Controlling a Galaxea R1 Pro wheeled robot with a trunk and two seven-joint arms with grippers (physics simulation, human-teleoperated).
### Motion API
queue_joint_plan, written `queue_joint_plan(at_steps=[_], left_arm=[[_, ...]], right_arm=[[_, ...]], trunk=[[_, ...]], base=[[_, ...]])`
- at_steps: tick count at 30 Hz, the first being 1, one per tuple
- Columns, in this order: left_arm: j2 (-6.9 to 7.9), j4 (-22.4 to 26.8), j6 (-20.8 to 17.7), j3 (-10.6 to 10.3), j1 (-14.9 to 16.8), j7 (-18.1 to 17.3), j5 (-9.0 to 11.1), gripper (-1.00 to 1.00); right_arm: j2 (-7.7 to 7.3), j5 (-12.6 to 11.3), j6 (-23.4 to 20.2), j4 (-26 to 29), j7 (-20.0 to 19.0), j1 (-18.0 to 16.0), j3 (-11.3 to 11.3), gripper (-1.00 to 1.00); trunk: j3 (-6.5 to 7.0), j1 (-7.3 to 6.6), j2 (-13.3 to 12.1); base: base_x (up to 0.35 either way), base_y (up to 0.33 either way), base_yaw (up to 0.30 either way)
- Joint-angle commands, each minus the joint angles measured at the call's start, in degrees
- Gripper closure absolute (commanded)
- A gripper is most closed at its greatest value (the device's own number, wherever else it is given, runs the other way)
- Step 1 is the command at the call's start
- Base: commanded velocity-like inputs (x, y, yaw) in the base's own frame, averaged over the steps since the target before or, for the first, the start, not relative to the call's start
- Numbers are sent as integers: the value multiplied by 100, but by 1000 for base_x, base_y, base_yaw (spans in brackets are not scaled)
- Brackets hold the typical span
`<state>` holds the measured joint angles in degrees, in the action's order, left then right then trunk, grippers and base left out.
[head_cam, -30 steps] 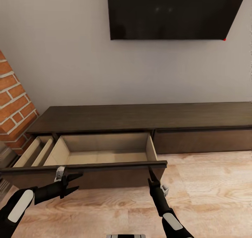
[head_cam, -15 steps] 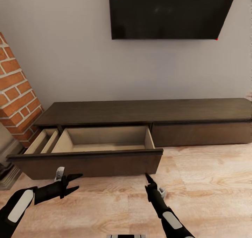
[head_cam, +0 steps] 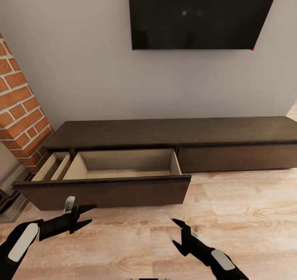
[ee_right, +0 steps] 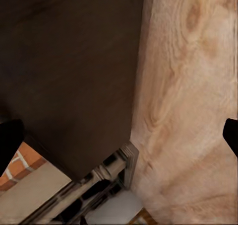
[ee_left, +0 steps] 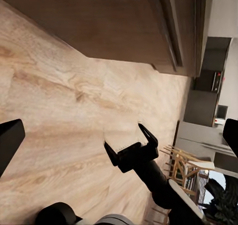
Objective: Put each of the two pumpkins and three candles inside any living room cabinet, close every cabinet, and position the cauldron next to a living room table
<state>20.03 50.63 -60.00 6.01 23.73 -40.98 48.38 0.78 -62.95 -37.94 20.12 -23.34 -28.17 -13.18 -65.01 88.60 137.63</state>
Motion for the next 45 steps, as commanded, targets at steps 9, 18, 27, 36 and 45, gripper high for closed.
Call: queue_joint_plan(at_steps=[9, 18, 27, 36, 45], left_arm=[[59, 3, 0, -747, 0, 39, -172, -100], [247, -1, 0, -933, 7, 64, -308, -100], [255, -1, 0, -935, 9, 80, -312, -100], [244, -25, 0, -950, 9, 99, -317, -100], [196, -27, 3, -953, 9, 460, -763, -100]], right_arm=[[-359, 90, -614, 330, -47, -7, 98, -100], [-368, 158, -595, 659, -46, 4, 163, -100], [-371, 160, -578, 667, -42, 4, 164, -100], [-480, 210, -595, 626, 29, 4, 223, -100], [-489, 1103, -649, 436, 1376, 4, 152, -100]], trunk=[[162, -198, -362], [324, -396, -723], [485, -594, -1084], [647, -791, -1445], [808, -989, -1806]], base=[[0, 0, 0], [0, 0, 0], [0, 0, 0], [0, 0, 0], [0, 0, 0]])
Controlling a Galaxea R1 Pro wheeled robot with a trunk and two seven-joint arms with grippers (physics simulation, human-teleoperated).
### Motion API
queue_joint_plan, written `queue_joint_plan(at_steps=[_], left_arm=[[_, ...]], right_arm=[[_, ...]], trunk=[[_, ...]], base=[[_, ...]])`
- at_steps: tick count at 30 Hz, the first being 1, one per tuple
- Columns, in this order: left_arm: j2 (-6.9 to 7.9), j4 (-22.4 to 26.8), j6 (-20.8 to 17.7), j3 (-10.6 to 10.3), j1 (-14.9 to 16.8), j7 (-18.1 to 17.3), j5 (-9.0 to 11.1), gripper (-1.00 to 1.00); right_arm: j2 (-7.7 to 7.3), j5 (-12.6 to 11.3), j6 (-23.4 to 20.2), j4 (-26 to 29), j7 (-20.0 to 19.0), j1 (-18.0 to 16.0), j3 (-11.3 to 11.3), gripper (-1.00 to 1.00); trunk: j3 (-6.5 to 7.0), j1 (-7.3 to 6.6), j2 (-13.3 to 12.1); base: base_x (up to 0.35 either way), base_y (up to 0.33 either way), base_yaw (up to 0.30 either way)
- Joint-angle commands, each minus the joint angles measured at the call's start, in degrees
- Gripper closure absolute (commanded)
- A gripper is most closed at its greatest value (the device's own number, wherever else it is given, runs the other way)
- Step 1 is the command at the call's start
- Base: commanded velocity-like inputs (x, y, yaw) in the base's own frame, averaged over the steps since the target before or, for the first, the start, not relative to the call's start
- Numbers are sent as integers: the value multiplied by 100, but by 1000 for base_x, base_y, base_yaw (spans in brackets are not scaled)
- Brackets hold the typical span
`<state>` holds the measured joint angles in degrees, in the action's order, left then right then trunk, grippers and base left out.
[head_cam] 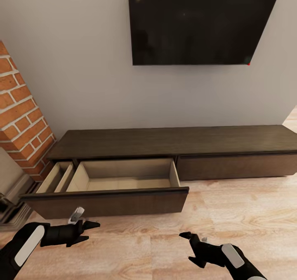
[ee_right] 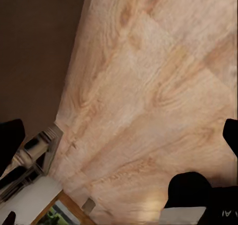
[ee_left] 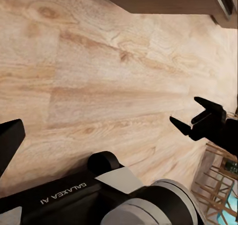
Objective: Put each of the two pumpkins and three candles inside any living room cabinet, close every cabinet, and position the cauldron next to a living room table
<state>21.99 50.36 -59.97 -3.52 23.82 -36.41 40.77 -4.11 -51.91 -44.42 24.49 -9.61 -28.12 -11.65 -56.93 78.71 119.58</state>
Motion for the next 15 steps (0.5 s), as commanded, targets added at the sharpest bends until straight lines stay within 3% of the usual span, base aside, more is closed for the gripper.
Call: queue_joint_plan(at_steps=[1, 4, 7, 11, 15], left_arm=[[-7, 0, 4, 7, 0, 170, -38, -100], [-18, 0, 9, 37, 0, 773, -80, -100], [-19, 0, 17, 84, 0, 1319, -85, -100], [-48, -3, 31, 77, 0, 1520, -100, -100], [-142, -2, 42, 74, 0, 1632, -119, -100]], right_arm=[[-1, 18, -41, -89, 105, 0, -14, -100], [-2, 43, -131, -458, 252, -5, -52, -100], [-2, 34, -125, -769, 297, -8, -281, -100], [-1, 32, -109, -850, 351, -9, -742, -100], [32, 40, 183, -861, 626, -9, -945, -100]], trunk=[[19, -23, -42], [72, -88, -162], [126, -154, -282], [198, -242, -443], [270, -330, -603]], base=[[0, 0, 0], [0, 0, 0], [-76, 0, 0], [-263, 0, 0], [-309, 0, 0]])
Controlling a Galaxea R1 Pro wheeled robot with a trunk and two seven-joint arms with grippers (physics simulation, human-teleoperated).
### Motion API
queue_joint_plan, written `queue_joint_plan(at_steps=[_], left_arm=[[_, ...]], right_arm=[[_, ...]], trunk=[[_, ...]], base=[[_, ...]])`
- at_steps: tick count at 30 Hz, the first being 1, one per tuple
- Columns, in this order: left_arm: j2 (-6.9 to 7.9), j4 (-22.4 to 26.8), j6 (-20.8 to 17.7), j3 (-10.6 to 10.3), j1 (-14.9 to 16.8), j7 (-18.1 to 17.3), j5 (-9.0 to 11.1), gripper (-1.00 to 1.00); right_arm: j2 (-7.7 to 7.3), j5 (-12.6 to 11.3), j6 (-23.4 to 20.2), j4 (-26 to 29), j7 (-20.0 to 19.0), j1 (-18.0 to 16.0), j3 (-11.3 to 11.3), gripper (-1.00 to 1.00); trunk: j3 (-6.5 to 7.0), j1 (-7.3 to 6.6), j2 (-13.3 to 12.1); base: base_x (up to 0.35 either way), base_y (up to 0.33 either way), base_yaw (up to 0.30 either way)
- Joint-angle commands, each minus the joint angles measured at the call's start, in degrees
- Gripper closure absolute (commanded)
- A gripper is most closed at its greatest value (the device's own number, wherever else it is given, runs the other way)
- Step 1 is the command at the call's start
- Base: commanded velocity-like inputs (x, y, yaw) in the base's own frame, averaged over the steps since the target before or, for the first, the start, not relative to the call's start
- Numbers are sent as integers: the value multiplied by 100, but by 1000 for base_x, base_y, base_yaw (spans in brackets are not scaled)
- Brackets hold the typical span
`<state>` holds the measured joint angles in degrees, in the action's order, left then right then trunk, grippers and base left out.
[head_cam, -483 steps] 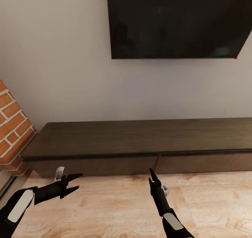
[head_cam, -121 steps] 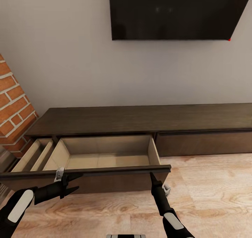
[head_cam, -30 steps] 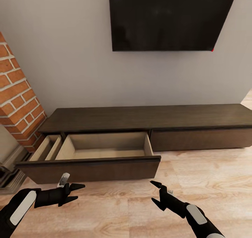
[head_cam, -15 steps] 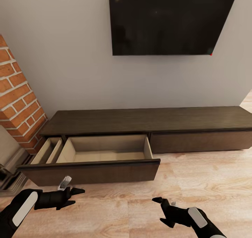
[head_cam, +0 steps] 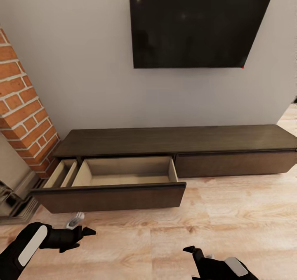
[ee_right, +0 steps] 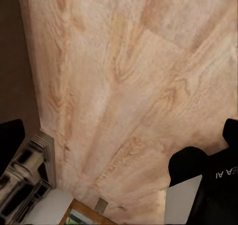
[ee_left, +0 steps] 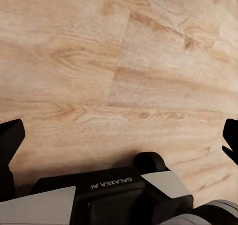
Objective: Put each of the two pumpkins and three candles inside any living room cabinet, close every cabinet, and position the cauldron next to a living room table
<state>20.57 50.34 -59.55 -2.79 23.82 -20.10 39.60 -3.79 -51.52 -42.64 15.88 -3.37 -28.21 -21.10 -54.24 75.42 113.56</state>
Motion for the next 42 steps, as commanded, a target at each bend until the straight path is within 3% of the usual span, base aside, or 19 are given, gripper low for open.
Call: queue_joint_plan(at_steps=[1, 14, 18, 21, 23, 25, 30, 38, 42], left_arm=[[-12, -2, 2, 2, 0, 77, -6, -100], [-268, 2, 11, 7, 0, 938, -15, -100], [-346, 2, 13, 11, 0, 1198, -14, -100], [-425, 5, 57, 10, 1, 1483, -21, -100], [-513, 9, 102, 8, 6, 1722, -23, -100], [-594, 10, 129, 7, 7, 2011, -23, -100], [-763, 11, 314, 6, 8, 2787, -24, -100], [-786, 11, 398, 10, 9, 2969, -29, -100], [-825, 11, 656, -41, 9, 2986, -28, -100]], right_arm=[[20, 11, 132, -2, 47, 0, -6, -100], [17, 52, 790, -66, 169, 0, 2, -100], [58, 96, 1143, -77, 408, 0, 193, -100], [134, 489, 1421, -44, 977, 0, 944, -100], [184, 762, 1713, -18, 1147, 0, 1433, -100], [204, 901, 2021, -7, 1243, 0, 1750, -100], [145, 994, 2264, 10, 1262, 0, 2003, -100], [159, 1004, 2309, 67, 1301, 0, 2323, -100], [188, 1010, 2318, 221, 1316, 0, 2651, -100]], trunk=[[18, -23, -42], [252, -308, -563], [324, -396, -723], [378, -462, -844], [413, -506, -924], [449, -550, -1004], [503, -616, -1124], [503, -616, -1124], [510, -616, -1124]], base=[[-261, 0, 0], [-47, 0, 0], [0, 0, 0], [0, 0, 0], [0, 0, 0], [0, 0, 0], [0, 0, 0], [0, -3, 0], [-8, -115, 143]])
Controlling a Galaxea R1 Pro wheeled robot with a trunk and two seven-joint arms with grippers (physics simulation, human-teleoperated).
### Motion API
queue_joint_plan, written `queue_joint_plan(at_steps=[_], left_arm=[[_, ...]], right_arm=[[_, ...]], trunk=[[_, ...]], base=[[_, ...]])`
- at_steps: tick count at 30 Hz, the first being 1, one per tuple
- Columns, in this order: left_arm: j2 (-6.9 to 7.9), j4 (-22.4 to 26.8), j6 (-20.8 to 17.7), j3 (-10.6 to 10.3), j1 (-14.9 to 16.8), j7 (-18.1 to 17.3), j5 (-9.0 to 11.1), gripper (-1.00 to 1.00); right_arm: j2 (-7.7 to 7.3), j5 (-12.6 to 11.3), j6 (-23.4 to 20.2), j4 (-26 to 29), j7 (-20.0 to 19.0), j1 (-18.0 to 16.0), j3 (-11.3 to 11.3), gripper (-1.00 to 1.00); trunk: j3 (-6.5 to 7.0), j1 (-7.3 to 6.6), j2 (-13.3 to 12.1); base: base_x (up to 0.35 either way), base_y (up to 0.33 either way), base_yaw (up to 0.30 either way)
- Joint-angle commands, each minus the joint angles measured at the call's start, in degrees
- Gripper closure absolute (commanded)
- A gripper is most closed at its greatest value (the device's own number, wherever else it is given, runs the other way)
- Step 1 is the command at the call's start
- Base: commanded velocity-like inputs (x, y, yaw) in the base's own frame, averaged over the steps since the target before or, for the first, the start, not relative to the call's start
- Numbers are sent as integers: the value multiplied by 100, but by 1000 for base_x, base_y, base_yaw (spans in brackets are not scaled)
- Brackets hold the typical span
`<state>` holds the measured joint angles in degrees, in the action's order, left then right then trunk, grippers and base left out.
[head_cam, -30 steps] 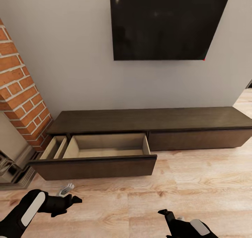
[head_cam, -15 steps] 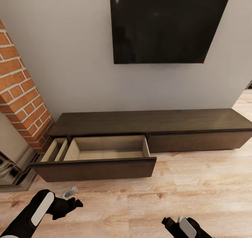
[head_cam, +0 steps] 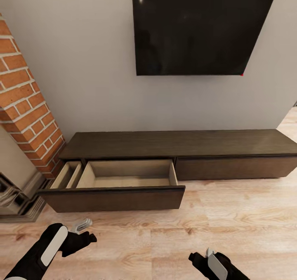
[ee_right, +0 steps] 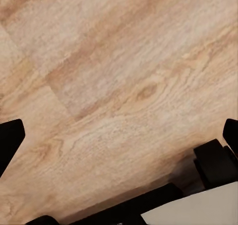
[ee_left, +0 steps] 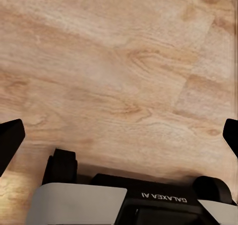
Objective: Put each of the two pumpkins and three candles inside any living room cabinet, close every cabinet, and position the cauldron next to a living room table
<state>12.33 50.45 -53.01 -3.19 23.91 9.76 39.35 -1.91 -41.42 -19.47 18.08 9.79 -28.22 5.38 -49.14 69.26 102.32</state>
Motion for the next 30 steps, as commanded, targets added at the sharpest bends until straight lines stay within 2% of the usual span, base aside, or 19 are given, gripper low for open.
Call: queue_joint_plan(at_steps=[1, 7, 14, 18, 23, 30], left_arm=[[-14, 0, 40, -6, 0, 3, -7, -100], [-42, 0, 104, -21, 0, 6, -9, -100], [-50, 0, 115, -24, 0, 8, -17, -100], [-53, 0, 121, -24, 0, 5, -21, -100], [-52, 0, 133, -29, 0, 0, -23, -100], [-55, 0, 232, -32, 0, -1, -16, -100]], right_arm=[[2, 0, 11, 37, 3, 0, 110, -100], [18, -5, 172, 94, 52, 0, 490, -100], [33, -6, 200, 114, 507, 0, 541, -100], [40, -6, 198, 116, 548, 0, 618, -100], [41, -6, 205, 117, 564, 0, 869, -100], [56, -6, 206, 123, 561, 0, 950, -100]], trunk=[[1, 0, 0], [3, 0, 0], [-10, 0, 0], [-20, 0, 0], [-36, 0, 0], [-70, 0, 0]], base=[[-55, -170, 242], [-138, -170, 275], [-222, -79, 291], [-48, -6, 292], [-8, -1, 287], [-17, 0, 271]])
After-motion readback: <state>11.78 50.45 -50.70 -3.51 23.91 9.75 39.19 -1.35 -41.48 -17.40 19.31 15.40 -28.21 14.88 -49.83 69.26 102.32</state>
